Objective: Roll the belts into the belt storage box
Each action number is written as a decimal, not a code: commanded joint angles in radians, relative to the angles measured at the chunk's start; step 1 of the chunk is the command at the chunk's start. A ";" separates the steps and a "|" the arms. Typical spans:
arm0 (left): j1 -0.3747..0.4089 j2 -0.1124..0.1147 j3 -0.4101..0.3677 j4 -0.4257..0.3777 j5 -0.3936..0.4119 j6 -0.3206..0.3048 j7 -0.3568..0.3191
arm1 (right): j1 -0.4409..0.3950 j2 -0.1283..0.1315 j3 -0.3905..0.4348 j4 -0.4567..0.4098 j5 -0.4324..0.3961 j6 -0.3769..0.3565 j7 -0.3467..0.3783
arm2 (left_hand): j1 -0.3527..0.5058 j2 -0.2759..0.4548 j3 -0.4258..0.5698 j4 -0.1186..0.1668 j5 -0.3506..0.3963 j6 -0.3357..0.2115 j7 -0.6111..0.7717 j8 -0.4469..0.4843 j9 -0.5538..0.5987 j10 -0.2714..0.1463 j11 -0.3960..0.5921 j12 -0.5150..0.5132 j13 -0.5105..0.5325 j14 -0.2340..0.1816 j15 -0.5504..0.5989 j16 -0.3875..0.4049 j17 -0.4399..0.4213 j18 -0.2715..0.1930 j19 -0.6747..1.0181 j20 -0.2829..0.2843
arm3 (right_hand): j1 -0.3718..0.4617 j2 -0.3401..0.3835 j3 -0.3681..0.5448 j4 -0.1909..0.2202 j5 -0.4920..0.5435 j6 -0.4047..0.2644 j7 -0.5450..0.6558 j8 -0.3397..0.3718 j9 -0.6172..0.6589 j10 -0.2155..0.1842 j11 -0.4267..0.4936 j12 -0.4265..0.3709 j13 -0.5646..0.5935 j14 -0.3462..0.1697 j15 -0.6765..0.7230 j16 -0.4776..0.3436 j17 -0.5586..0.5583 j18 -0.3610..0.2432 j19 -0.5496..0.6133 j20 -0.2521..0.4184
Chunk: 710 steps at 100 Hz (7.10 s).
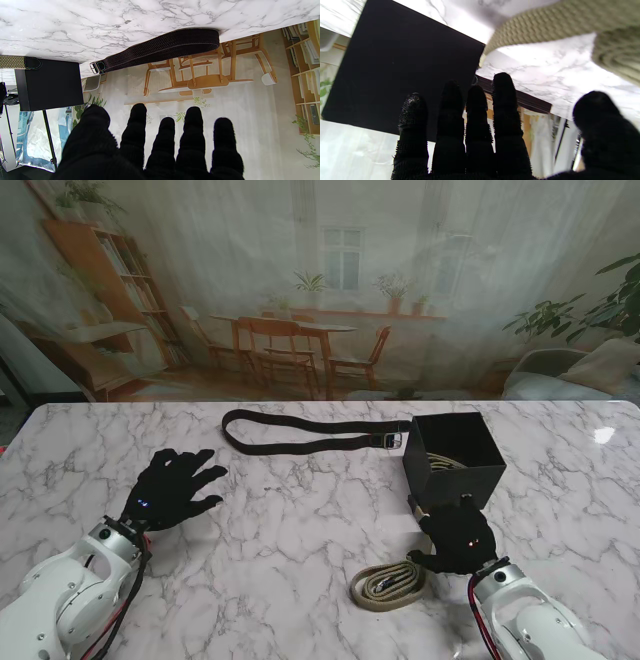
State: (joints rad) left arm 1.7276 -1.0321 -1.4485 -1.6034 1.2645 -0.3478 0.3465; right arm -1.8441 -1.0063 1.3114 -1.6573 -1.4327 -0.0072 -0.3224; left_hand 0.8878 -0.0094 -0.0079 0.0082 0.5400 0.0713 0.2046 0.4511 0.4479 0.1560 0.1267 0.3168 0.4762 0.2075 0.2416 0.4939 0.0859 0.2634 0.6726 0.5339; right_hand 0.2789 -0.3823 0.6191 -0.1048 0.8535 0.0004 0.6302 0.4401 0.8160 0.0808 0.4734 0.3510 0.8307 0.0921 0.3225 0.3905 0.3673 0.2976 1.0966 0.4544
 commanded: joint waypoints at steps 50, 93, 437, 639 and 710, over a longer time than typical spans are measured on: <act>0.004 -0.001 -0.002 -0.002 -0.003 0.000 -0.012 | 0.096 -0.017 -0.095 0.093 0.046 0.134 0.087 | -0.010 0.045 -0.024 -0.019 -0.017 0.017 -0.004 -0.001 -0.036 0.007 -0.001 -0.009 -0.013 -0.005 0.008 0.004 -0.017 0.009 0.000 0.011 | 0.196 -0.146 0.225 -0.091 0.066 -0.107 0.264 -0.095 0.158 -0.042 0.016 0.073 0.142 -0.001 0.116 0.099 0.027 0.047 0.030 0.038; 0.002 -0.001 -0.001 0.000 -0.004 -0.002 -0.014 | 0.116 -0.020 -0.120 0.121 0.058 0.199 0.112 | -0.012 0.045 -0.024 -0.019 -0.013 0.015 -0.002 0.000 -0.035 0.006 -0.002 -0.009 -0.014 -0.005 0.008 0.004 -0.021 0.013 -0.003 0.011 | 0.187 -0.120 0.146 -0.054 0.111 -0.094 0.189 -0.021 0.172 -0.028 0.018 0.091 0.145 0.013 0.144 0.116 0.029 0.046 0.052 0.041; -0.252 0.010 0.342 0.097 -0.176 -0.005 -0.351 | 0.077 0.019 -0.029 0.035 0.102 -0.509 0.198 | -0.111 -0.059 -0.018 -0.014 -0.195 0.025 -0.120 -0.090 -0.196 0.043 -0.108 -0.146 -0.053 -0.003 -0.018 -0.038 -0.020 -0.014 -0.049 -0.029 | 0.199 -0.300 0.319 -0.145 -0.046 -0.555 0.353 -0.110 -0.062 -0.102 0.010 0.010 -0.153 -0.023 -0.086 -0.104 -0.176 0.030 -0.177 -0.106; -0.221 0.009 0.300 0.090 -0.159 -0.012 -0.319 | -0.179 0.013 0.293 -0.142 -0.061 -0.449 0.124 | -0.083 0.012 -0.019 -0.017 -0.171 0.025 -0.099 -0.069 -0.189 0.030 -0.084 -0.122 -0.056 -0.005 -0.017 -0.030 -0.026 -0.009 -0.053 -0.018 | 0.041 -0.181 0.251 0.028 -0.242 -0.282 -0.090 -0.020 -0.086 -0.015 -0.119 0.083 -0.099 -0.020 -0.044 0.042 -0.107 0.024 -0.121 0.006; -0.214 0.009 0.288 0.088 -0.155 -0.010 -0.314 | -0.100 0.018 0.190 -0.004 -0.026 -0.376 0.119 | -0.072 0.026 -0.021 -0.017 -0.174 0.023 -0.101 -0.067 -0.189 0.030 -0.083 -0.120 -0.055 -0.006 -0.016 -0.029 -0.027 -0.010 -0.051 -0.017 | 0.274 -0.262 0.387 -0.114 -0.079 -0.571 0.296 0.043 -0.104 -0.023 -0.070 0.048 -0.128 -0.015 -0.070 -0.025 -0.115 0.011 -0.152 0.004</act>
State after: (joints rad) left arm 1.5137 -1.0221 -1.1631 -1.5135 1.1122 -0.3578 0.0468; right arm -1.9581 -0.9894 1.5115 -1.6742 -1.4366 -0.3936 -0.1704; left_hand 0.8011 -0.0367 -0.0022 0.0082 0.3584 0.0810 0.1086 0.3753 0.2751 0.1929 0.0396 0.1916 0.4473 0.2059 0.2382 0.4646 0.0776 0.2387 0.6426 0.5171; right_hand 0.5150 -0.6488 0.9590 -0.1966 0.7173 -0.4981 0.8839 0.4975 0.6895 0.0687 0.3787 0.3834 0.6863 0.0809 0.2503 0.3675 0.2496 0.3174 0.9291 0.4520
